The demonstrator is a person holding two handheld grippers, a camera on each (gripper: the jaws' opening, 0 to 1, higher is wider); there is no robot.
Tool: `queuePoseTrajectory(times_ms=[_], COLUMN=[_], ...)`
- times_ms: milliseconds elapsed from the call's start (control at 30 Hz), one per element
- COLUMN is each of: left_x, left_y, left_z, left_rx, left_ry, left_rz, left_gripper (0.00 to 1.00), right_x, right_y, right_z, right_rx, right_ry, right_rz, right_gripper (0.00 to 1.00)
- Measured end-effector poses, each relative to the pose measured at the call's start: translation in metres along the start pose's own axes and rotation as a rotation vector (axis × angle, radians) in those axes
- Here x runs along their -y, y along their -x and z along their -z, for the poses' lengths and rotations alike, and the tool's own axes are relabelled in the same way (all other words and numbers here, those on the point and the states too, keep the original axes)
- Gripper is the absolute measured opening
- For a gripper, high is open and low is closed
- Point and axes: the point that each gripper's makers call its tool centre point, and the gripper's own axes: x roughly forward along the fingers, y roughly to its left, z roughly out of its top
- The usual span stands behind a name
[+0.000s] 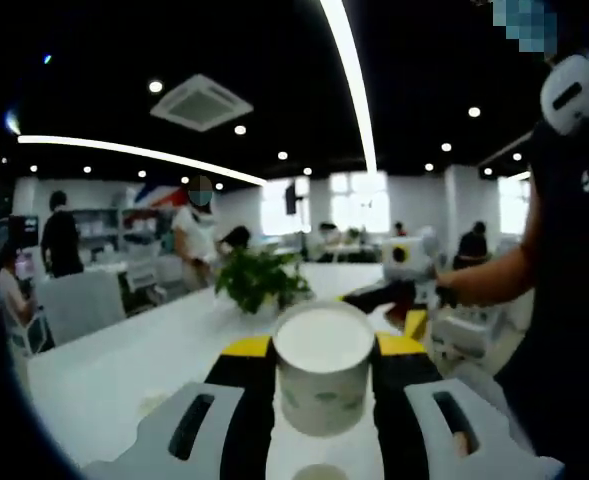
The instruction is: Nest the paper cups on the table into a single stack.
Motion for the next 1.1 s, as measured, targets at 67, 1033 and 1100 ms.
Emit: queuePoseTrajectory(times_ms=[67, 1033, 1100], left_x=[0.002, 0.011, 0.015], left_y=[0.001, 0.019, 0.019], left_z=[-0.006, -0.045, -0.041], left_rx=[0.032, 0.291, 0.274], left_ry=[0.007, 0.137, 0.143], left_rz=[0.001, 0.041, 0.069], left_gripper=[0.37, 0.37, 0.37], right_x=[-0.007, -0.075, -0.077], right_y=[-0.002, -0.031, -0.030], right_z=[-0.007, -0.049, -0.049], right_rx=[0.008, 0.052, 0.047], right_ry=[0.007, -0.107, -0.113], right_rz=[-0.028, -0.338, -0.351], right_gripper=[0.84, 0.47, 0.46])
